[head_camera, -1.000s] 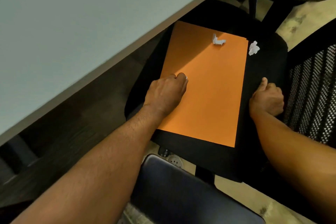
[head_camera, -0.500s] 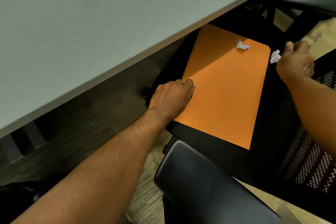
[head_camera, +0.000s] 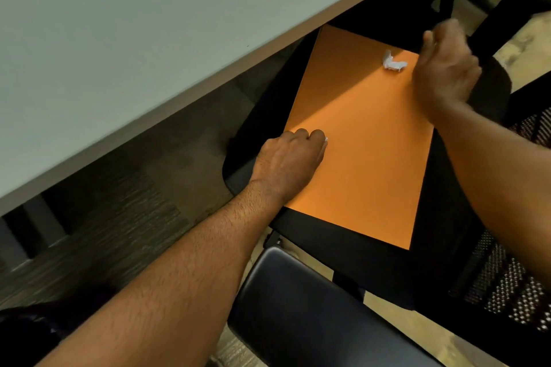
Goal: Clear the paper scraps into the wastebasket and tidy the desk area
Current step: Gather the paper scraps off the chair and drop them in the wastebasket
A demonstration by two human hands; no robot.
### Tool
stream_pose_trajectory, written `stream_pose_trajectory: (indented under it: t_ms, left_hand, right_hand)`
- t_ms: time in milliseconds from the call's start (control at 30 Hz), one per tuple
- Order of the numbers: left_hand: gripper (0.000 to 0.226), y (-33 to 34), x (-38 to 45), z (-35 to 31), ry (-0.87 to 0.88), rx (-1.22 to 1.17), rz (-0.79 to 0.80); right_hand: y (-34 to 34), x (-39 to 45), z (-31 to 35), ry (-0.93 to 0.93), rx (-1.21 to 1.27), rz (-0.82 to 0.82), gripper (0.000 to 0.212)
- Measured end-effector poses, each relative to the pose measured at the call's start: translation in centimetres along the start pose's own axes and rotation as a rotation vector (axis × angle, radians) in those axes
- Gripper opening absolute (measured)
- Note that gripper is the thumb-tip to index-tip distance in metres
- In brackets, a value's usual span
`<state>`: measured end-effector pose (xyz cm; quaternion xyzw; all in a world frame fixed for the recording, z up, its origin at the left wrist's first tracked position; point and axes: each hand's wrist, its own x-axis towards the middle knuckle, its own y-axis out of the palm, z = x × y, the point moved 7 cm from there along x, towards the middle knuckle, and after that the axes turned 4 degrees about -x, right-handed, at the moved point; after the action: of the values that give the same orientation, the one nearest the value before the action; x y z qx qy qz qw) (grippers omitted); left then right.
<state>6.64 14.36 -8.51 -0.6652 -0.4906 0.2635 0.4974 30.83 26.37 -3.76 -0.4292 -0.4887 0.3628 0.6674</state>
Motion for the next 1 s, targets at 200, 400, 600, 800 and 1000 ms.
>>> stream_pose_trajectory:
  t_ms: [200, 400, 600, 800, 1000]
  left_hand:
    - [0.028, -0.2, -0.3, -0.1, 0.000, 0.012, -0.002]
    - [0.027, -1.3, -2.3, 1.6, -0.061, 0.006, -0.022]
    - [0.025, -5.7, -8.5, 5.7, -0.204, -0.026, -0.136]
    - [0.025, -9.6, -20.4, 11.5, -0.485, -0.024, -0.198]
    - [0.027, -11.8, -34.7, 16.9, -0.764, 0.000, -0.201]
  right_hand:
    - [5.1, -1.8, 4.6, -0.255, -0.183, 0.237, 0.038]
    - [5.0, -3.6, 4.5, -0.189, -0.167, 0.212, 0.045]
    - [0.7, -10.7, 15.0, -0.584, 0.100, 0.227, 0.037]
    - [-2.7, -18.8, 27.8, -0.976, 0.183, 0.537, 0.043]
    - [-2.3, -29.7, 37.8, -1.289, -0.066, 0.836, 0.042]
